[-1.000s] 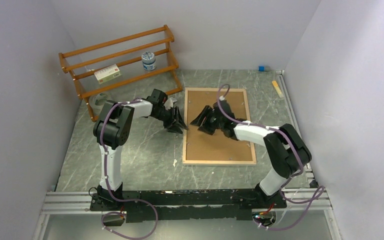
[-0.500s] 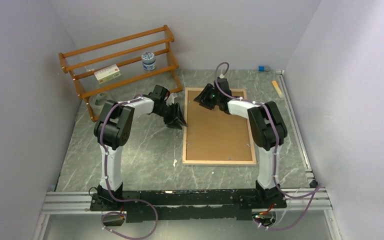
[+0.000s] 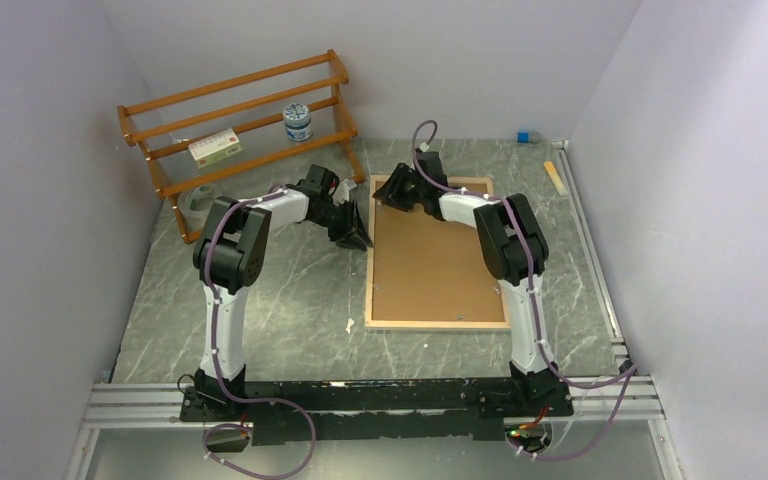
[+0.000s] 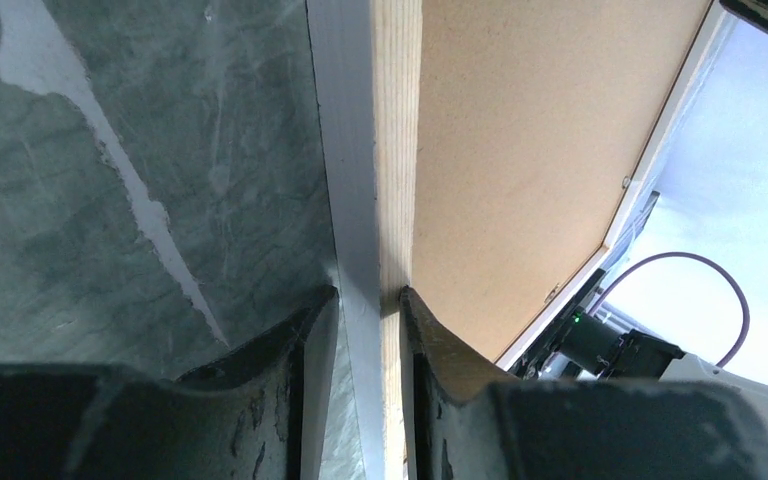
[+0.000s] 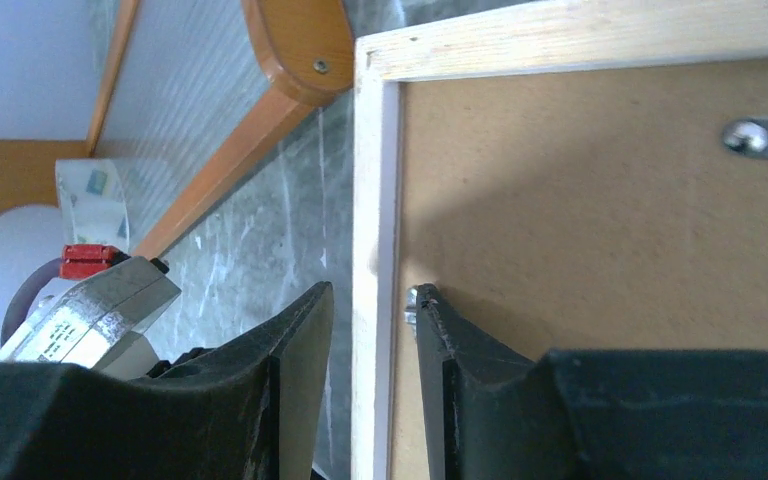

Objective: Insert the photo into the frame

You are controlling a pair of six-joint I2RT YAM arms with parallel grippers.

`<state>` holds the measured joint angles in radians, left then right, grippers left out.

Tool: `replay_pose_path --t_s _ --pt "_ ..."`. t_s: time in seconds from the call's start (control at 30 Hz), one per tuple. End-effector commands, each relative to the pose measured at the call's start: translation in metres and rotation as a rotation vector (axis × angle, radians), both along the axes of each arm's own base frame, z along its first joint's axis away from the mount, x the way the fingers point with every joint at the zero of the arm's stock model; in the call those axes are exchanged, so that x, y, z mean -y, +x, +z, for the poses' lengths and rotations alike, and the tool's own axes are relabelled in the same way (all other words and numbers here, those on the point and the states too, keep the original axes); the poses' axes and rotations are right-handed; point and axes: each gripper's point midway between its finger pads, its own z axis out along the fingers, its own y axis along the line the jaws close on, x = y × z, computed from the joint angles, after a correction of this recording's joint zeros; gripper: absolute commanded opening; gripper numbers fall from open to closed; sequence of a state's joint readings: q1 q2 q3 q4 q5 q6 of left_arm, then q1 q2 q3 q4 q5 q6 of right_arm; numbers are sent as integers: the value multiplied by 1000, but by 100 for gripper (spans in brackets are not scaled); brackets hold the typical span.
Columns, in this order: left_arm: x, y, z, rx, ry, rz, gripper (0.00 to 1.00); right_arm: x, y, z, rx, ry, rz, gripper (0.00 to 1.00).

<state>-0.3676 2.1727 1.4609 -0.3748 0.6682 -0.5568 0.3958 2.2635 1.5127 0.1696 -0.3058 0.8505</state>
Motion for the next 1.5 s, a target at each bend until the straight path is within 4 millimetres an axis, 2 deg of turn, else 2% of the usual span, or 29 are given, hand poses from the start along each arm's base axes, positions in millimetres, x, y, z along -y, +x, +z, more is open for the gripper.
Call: replay_pose_path --t_s 0.0,0.27,0.4,0.5,0.67,0.77,0.83,0.97,1.1,1.17,1.47 --pt "-28 -5 -58 -23 189 9 33 -15 -3 -15 9 -12 99 40" --pt "-29 -3 -59 -26 207 -12 32 -23 -18 -24 -8 -9 220 36" --pt "-28 -4 -62 -36 207 -21 31 -26 -26 -21 -3 4 272 36" --pt "-29 -5 -63 -39 208 -23 32 -28 -24 -15 3 27 288 36" --pt "-28 -3 -61 -45 196 -18 33 -26 -8 12 42 66 284 37" --pt "-28 -2 -60 -46 197 -14 37 -18 8 36 91 73 234 47" --pt "-29 -1 -60 -49 198 -9 41 -8 21 49 105 74 178 52" --pt "-28 1 -57 -50 191 -5 49 21 40 61 112 74 32 53" --pt "-29 2 -56 -50 194 -5 47 60 44 49 65 7 -105 51" --pt "-29 2 -58 -51 197 -5 43 72 42 40 54 -33 -130 50" --pt "-33 0 -62 -55 220 -10 36 87 45 8 -5 -111 -168 46"
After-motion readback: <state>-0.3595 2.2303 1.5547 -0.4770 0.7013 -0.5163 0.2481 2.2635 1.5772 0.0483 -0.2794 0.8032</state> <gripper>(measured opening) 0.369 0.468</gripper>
